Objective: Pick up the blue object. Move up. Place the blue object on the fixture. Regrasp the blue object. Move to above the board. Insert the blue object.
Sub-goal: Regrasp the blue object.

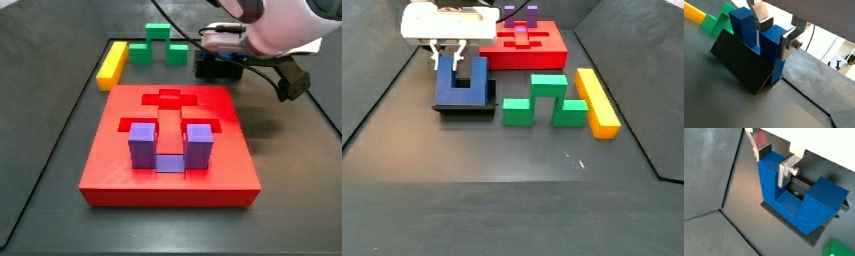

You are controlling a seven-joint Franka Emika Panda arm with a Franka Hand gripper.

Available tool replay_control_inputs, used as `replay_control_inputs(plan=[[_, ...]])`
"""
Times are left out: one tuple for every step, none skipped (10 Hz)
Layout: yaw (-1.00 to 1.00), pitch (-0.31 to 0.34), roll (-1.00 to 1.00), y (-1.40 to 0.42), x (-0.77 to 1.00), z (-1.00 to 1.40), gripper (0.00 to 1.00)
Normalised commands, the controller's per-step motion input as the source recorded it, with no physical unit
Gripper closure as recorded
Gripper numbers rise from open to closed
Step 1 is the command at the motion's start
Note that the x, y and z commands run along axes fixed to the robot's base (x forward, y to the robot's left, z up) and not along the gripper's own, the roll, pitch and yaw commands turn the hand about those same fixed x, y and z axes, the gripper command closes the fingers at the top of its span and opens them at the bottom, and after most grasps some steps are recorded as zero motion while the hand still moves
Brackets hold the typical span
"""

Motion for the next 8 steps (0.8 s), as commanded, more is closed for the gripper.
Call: replay_control_inputs(plan=[[0.00,0.000,0.00,0.00,0.00,0.00,1.00],[0.00,0.000,0.00,0.00,0.00,0.00,1.00],[0.00,0.000,0.00,0.00,0.00,0.00,1.00],[0.00,0.000,0.00,0.00,0.00,0.00,1.00],[0.00,0.000,0.00,0.00,0.00,0.00,1.00],[0.00,0.000,0.00,0.00,0.00,0.00,1.00],[0.00,0.000,0.00,0.00,0.00,0.00,1.00],[0.00,0.000,0.00,0.00,0.00,0.00,1.00]])
